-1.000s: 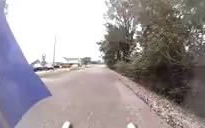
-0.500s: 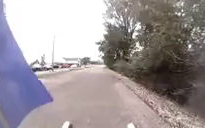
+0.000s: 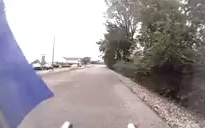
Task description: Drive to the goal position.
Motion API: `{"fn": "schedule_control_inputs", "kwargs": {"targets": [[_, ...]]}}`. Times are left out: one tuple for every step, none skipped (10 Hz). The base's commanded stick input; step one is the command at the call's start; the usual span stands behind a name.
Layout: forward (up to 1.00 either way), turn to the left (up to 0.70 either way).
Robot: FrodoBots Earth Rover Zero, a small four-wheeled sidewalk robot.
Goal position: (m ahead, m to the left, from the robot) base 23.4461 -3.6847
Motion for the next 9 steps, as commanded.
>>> {"fn": "schedule_control_inputs", "kwargs": {"targets": [[0.45,0.0],[0.45,0.0],[0.45,0.0],[0.45,0.0],[0.45,0.0],[0.45,0.0],[0.45,0.0],[0.45,0.0],[0.45,0.0]]}}
